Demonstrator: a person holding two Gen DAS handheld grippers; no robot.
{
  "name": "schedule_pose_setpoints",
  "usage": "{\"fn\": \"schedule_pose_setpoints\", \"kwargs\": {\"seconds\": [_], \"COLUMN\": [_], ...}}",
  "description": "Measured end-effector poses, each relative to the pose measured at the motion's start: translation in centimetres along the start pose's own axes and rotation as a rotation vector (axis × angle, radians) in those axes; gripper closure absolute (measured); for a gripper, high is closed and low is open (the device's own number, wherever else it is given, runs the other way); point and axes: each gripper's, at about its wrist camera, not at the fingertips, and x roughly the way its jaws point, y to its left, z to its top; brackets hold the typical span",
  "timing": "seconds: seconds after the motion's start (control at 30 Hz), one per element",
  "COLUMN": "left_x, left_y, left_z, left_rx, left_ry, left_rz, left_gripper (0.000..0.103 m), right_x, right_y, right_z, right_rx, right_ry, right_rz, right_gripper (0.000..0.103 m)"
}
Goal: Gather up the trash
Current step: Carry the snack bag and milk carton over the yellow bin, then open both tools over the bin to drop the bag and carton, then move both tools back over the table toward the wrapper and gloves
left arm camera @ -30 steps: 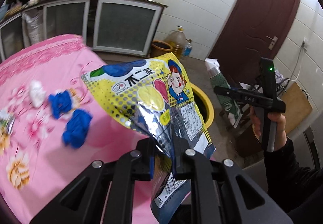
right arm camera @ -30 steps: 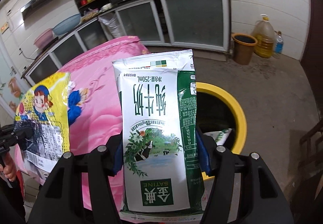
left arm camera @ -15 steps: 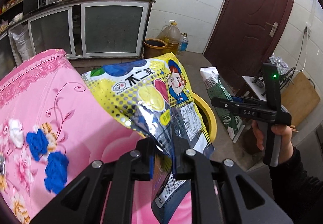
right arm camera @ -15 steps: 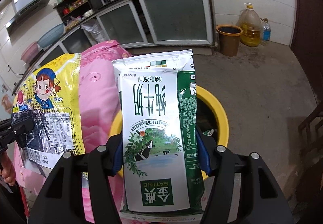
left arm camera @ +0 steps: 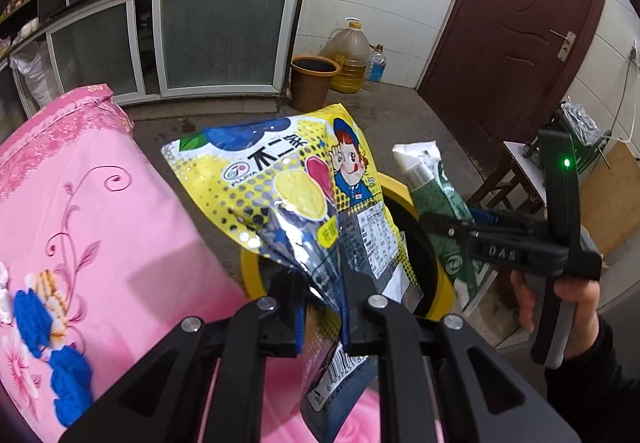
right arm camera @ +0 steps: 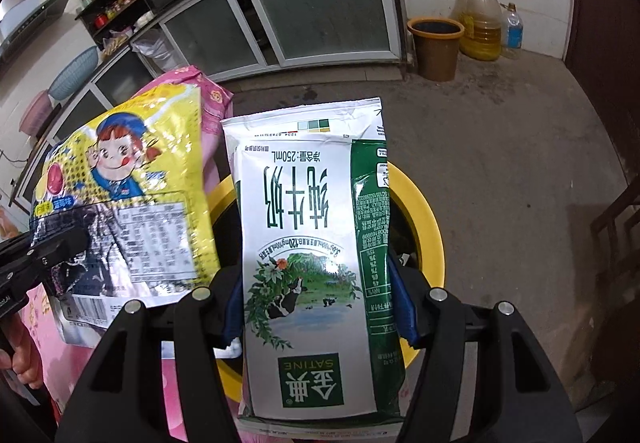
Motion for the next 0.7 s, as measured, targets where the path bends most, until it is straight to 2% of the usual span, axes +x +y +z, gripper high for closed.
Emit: {"fn": "schedule_pose_setpoints", "kwargs": {"seconds": [0.23,0.27,0.3,0.33,0.37,0.4,0.57,0.7], "left_x": [0.7,0.7,0.6,0.5,0.2,-0.2,-2.3,-4.9], "left_y": [-0.8,-0.8,-0.8,-0.8,-0.7,-0.6,0.2,1.3], "left_z": [1.2,1.2,1.2,1.1,1.0,0.8,0.0,-1.2], "left_rx": [-0.012,-0.014,-0.021,-0.028,-0.037,-0.043,-0.064,-0.088], "left_ry": [-0.027,-0.032,-0.036,-0.044,-0.061,-0.082,-0.134,-0.179], "left_rz": [-0.003,-0.004,-0.011,-0.015,-0.007,-0.003,-0.001,0.022], "left_gripper": [0.091,0.084,0.069,0.058,0.034,0.020,0.009,0.008], "right_x": [0.4,0.4,0.4,0.1,0.0,-0.1,-1.3,-2.4], "right_y": [-0.6,-0.7,-0.8,-0.8,-0.8,-0.9,-0.6,-0.4], "right_z": [0.9,1.1,1.2,1.1,1.1,1.2,0.5,-0.7], "right_rx": [0.018,0.017,0.020,0.039,0.049,0.052,0.037,0.046], "right_ry": [0.011,0.015,0.012,-0.005,-0.004,0.000,-0.016,-0.034], "right_rz": [-0.021,-0.024,-0.026,-0.036,-0.047,-0.051,-0.068,-0.043], "right_gripper": [0.045,0.035,0.024,0.022,0.022,0.022,0.022,0.022]}}
